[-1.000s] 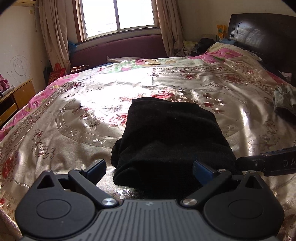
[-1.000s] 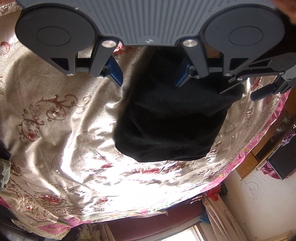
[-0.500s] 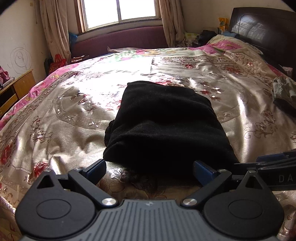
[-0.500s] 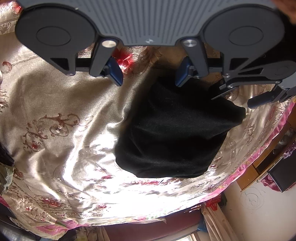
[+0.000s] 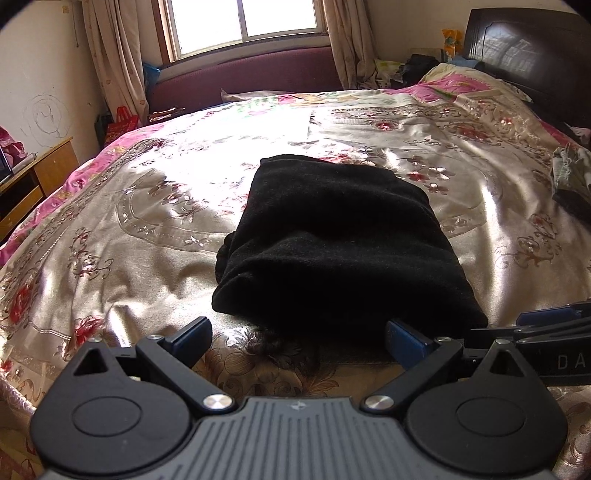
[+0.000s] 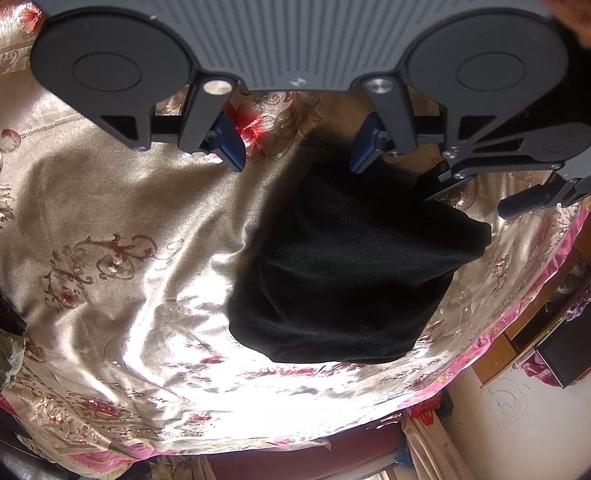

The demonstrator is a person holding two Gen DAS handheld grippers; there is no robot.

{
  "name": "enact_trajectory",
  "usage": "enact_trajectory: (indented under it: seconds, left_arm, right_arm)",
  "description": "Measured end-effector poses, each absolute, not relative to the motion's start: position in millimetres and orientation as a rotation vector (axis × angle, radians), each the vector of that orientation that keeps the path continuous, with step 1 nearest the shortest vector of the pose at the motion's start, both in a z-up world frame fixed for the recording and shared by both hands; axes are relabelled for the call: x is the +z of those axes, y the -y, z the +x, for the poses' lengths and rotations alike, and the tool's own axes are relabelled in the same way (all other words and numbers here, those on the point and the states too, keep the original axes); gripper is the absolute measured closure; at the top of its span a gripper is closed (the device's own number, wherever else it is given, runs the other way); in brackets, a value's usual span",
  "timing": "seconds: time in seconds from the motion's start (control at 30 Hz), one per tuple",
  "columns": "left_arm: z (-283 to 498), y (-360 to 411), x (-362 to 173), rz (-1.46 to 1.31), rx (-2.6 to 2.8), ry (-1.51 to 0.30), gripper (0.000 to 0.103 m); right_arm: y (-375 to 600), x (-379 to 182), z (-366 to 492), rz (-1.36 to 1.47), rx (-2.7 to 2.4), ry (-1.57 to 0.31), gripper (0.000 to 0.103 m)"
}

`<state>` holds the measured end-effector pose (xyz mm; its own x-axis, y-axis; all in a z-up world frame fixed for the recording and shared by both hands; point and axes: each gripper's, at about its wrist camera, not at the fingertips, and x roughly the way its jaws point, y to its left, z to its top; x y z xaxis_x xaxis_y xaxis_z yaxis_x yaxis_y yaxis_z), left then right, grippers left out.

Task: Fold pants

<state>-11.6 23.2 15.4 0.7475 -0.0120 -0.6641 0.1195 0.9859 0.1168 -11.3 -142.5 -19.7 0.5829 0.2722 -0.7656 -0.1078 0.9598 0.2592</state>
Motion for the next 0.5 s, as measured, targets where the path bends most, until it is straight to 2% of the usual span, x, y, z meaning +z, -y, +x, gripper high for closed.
enact_trajectory:
  seconds: [0.5]
  left_arm:
    - [-12.2, -19.8, 13.2, 0.156, -0.052, -0.747, 0.000]
  right_arm:
    - [145.4, -24.6, -13.0, 0.208, 0.227, -0.937, 0.039]
